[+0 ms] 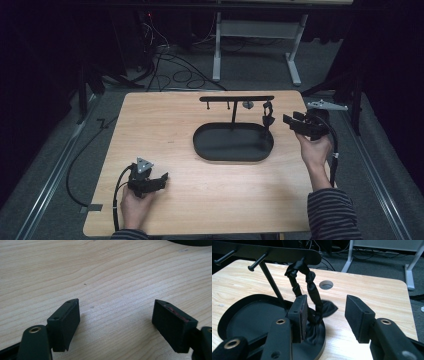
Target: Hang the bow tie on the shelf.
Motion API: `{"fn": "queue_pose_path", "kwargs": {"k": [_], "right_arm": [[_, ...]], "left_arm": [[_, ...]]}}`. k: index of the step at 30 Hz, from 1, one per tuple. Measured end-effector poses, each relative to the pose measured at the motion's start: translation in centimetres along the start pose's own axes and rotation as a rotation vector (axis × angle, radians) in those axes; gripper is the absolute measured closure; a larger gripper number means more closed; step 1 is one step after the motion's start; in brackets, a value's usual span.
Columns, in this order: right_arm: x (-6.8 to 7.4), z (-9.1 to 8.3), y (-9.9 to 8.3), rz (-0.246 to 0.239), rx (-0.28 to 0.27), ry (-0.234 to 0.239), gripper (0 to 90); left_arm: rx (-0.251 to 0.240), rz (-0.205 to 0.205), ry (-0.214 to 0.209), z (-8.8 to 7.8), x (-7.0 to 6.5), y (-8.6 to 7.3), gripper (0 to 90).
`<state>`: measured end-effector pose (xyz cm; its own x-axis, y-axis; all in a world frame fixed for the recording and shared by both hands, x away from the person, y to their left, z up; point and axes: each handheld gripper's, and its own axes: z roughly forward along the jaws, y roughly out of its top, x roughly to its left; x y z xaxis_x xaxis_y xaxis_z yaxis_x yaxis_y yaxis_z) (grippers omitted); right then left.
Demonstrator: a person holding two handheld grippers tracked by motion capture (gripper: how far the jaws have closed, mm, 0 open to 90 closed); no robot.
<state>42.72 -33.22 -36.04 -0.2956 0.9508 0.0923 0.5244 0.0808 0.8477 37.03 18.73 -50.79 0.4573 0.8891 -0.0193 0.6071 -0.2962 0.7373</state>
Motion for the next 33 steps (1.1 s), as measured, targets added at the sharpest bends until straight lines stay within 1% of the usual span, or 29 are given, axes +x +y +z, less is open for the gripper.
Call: {"fn": "queue_pose_path", "kwargs": {"k": [2,6,16,17,26,33], "right_arm": [[-0.1,-0.1,0.0,-0.005,-0.002,0.002,54.2],[-0.2,-0.7,-0.4,0.001,-0.004,0.009,53.8],[-0.4,-1.5,-1.2,0.007,-0.002,0.013,53.2],[-0.4,-1.7,-1.3,-0.001,-0.005,0.012,53.1],[-0.3,-2.8,-1.8,0.008,-0.007,0.029,52.3],[-0.1,-3.6,-2.2,-0.002,-0.008,0.040,51.5]], "left_arm": [[-0.002,0.000,0.000,0.0,0.0,0.0,22.9],[0.000,0.000,0.000,0.0,0.0,0.0,22.9],[0.000,0.000,0.000,0.0,0.0,0.0,22.9],[0.000,0.000,0.000,0.0,0.0,0.0,22.8],[-0.001,0.000,0.000,0.0,0.0,0.0,22.8],[0.000,-0.001,0.000,0.0,0.0,0.0,22.9]]}}
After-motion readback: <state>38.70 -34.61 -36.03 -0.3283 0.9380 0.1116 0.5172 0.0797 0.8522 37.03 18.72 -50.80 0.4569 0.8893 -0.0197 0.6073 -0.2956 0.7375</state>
